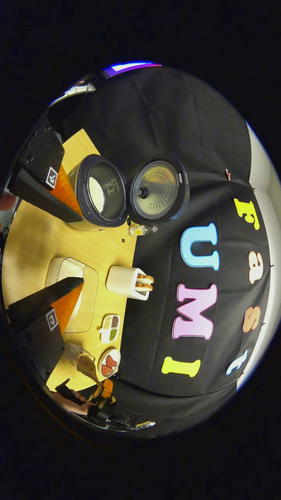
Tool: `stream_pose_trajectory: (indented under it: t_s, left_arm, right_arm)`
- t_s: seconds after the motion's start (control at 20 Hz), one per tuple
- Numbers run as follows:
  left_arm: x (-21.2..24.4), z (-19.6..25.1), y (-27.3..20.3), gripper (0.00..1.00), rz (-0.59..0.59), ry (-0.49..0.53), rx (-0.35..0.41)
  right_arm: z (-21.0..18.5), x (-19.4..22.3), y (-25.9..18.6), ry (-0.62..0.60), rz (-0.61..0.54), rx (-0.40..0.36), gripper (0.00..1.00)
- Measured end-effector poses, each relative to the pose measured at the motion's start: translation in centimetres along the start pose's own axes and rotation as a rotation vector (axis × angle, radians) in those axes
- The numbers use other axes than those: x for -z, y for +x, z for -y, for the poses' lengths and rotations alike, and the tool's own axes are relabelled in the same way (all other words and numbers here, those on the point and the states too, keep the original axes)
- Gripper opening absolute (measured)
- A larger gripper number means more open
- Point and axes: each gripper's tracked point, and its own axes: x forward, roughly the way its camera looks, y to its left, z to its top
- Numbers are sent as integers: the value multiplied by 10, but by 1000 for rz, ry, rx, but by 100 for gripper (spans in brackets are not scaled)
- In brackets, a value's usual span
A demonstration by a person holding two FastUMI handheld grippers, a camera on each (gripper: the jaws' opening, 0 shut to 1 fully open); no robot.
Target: Close the left gripper, press the button to open the rice cooker; take a wooden spoon from the chopstick holder with the right hand, scoop a spoonful of rice and pour it into the rice cooker, then put the wooden spoon back into the chopstick holder.
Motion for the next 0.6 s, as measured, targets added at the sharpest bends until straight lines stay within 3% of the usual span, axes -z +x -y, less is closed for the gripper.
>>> stream_pose_trajectory:
  t_s: [0.25,0.6]
  left_arm:
    - [2,-11,5,95,-1,-31,22]
    - [1,-48,8,95,6,-69,43]
  right_arm:
    - [-33,-36,-15,15,63,-60,19]
    - [-93,-17,-42,-10,22,-138,19]
